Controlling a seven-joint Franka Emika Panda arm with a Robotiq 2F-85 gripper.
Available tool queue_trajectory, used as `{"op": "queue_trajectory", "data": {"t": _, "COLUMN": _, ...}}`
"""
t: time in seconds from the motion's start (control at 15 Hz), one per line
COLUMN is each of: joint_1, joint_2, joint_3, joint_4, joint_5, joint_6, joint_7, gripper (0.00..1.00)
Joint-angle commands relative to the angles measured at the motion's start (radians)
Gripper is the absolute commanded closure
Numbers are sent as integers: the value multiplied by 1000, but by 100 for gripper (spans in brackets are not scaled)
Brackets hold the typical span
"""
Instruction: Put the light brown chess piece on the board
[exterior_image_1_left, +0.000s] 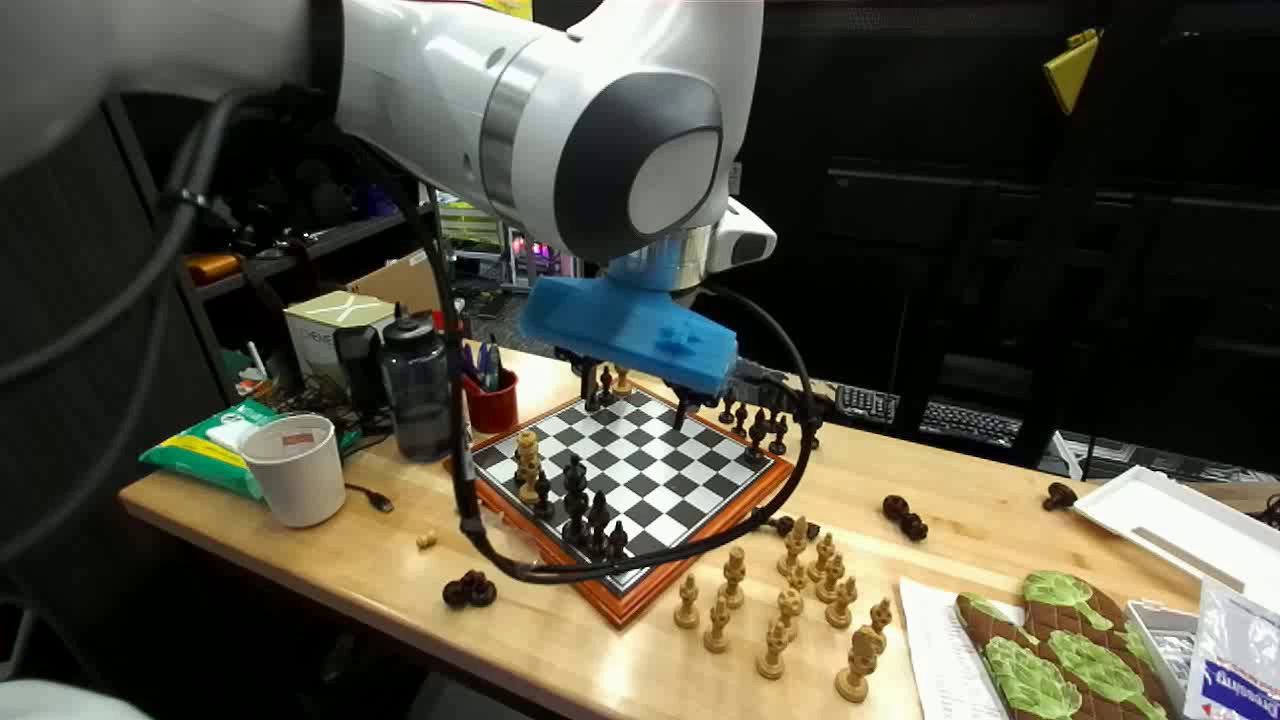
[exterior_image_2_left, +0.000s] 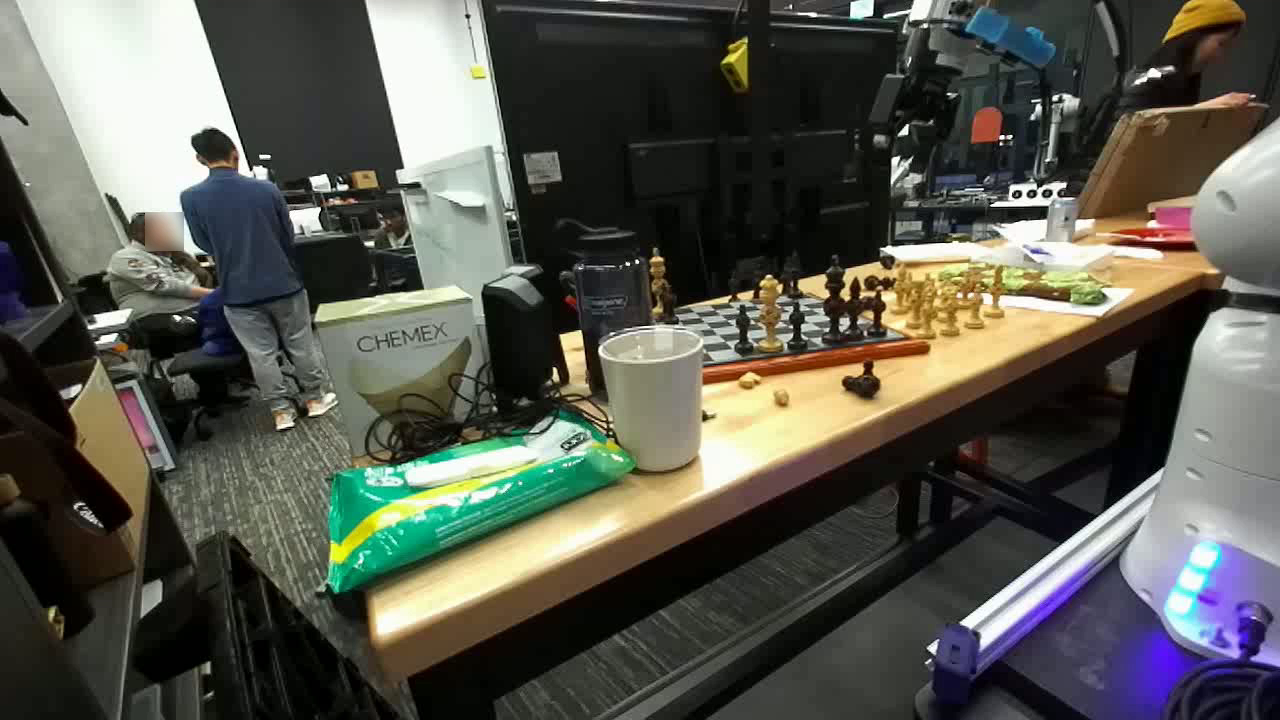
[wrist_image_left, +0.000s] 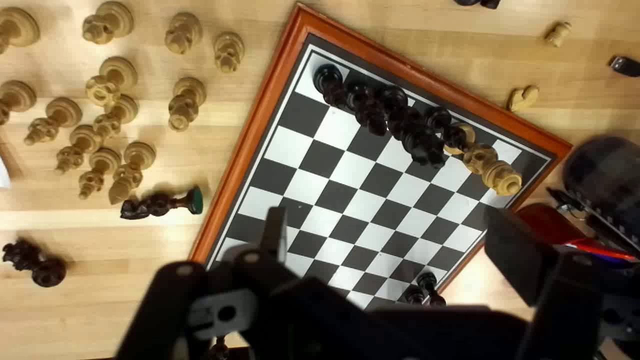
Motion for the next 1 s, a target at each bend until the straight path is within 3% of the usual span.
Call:
{"op": "queue_trajectory", "data": {"t": 0.0, "joint_1": -15, "joint_2": 3, "joint_3": 12, "joint_4": 3, "joint_5": 10, "joint_6": -4, "joint_7": -8, "gripper": 0}}
{"op": "queue_trajectory", "data": {"t": 0.53, "joint_1": -10, "joint_2": 7, "joint_3": 19, "joint_4": 7, "joint_5": 7, "joint_6": 1, "joint_7": -14, "gripper": 0}}
{"op": "queue_trajectory", "data": {"t": 0.93, "joint_1": -15, "joint_2": 28, "joint_3": 48, "joint_4": 91, "joint_5": -15, "joint_6": 0, "joint_7": 5, "gripper": 0}}
